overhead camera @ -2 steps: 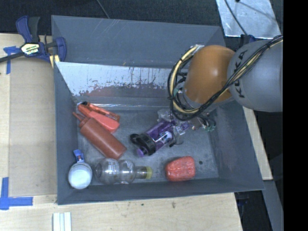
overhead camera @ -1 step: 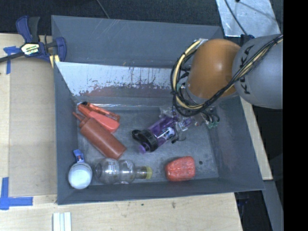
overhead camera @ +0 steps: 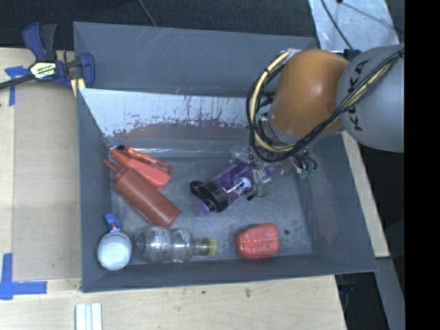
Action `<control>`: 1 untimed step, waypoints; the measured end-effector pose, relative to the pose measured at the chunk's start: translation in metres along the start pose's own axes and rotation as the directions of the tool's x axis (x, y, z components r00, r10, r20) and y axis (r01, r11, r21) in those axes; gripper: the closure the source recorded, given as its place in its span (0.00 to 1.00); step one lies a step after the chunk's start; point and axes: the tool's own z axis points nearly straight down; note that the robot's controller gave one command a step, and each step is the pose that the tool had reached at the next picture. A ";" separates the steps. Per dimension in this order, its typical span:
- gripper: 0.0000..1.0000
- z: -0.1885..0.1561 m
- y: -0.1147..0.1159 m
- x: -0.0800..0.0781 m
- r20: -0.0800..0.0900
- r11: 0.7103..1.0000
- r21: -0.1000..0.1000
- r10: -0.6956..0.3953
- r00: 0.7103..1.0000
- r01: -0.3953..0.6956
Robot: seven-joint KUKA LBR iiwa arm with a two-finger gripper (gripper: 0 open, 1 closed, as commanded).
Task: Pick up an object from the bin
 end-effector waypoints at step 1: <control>1.00 -0.011 0.000 0.000 -0.001 1.000 0.000 0.000 1.000 0.000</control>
Offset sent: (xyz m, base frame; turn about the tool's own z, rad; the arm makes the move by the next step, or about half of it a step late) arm 0.0001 0.0000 0.0335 0.0000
